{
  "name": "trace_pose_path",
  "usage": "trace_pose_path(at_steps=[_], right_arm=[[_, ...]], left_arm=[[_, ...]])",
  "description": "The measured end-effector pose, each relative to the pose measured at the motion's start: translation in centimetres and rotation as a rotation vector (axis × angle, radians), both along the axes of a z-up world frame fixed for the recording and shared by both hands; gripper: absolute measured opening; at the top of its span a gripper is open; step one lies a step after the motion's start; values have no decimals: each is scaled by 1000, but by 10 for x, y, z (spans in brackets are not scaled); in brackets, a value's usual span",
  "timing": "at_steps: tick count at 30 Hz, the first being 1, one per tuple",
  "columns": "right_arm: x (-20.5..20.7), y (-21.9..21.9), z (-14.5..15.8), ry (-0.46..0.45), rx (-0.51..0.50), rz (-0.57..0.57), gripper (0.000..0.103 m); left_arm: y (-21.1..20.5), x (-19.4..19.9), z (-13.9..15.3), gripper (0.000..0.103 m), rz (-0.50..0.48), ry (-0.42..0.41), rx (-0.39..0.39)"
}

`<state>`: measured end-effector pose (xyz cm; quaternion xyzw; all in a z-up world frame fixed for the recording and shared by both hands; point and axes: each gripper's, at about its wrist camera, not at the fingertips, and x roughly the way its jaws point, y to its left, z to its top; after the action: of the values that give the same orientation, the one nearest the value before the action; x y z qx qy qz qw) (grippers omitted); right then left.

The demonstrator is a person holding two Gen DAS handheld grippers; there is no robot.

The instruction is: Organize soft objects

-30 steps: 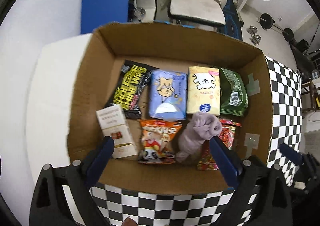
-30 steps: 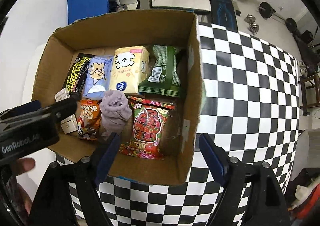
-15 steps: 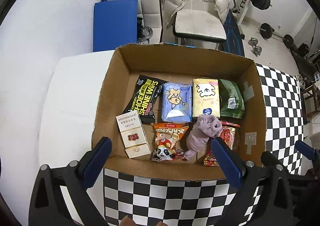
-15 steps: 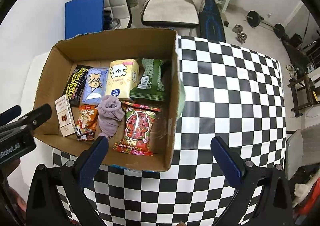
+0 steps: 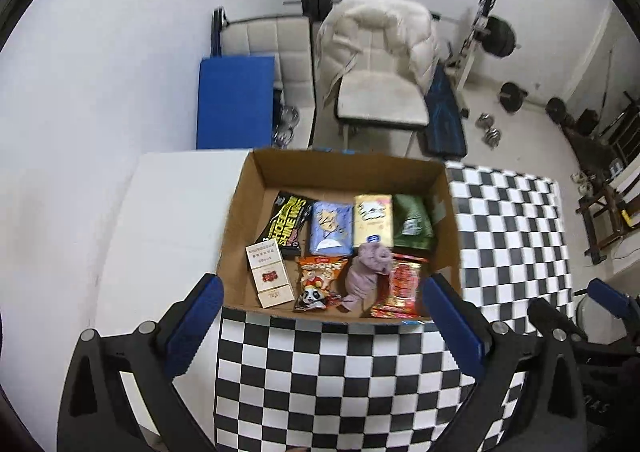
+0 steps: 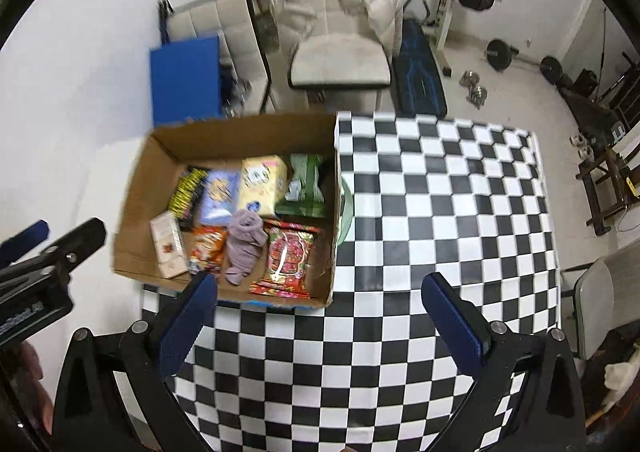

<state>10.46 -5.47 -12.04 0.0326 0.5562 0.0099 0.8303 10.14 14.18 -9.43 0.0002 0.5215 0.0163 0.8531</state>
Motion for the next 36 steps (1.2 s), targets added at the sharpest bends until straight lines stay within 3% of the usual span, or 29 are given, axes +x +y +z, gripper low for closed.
trace_pose_path(at_steps=[7, 16, 27, 36], right_arm=[[-58, -13, 77, -107, -30, -14, 103], [-109, -14, 135, -178, -43, -22, 103], [-128, -14, 170, -223, -65, -26, 103], [-128, -18, 166, -209, -77, -42, 103]], left_arm=[[-6, -48, 49, 102, -4, -45, -5], [0, -88, 89, 102, 31, -98, -5], [-7, -101, 111, 102, 6, -128, 5], [-14, -104, 112, 102, -25, -123, 8]])
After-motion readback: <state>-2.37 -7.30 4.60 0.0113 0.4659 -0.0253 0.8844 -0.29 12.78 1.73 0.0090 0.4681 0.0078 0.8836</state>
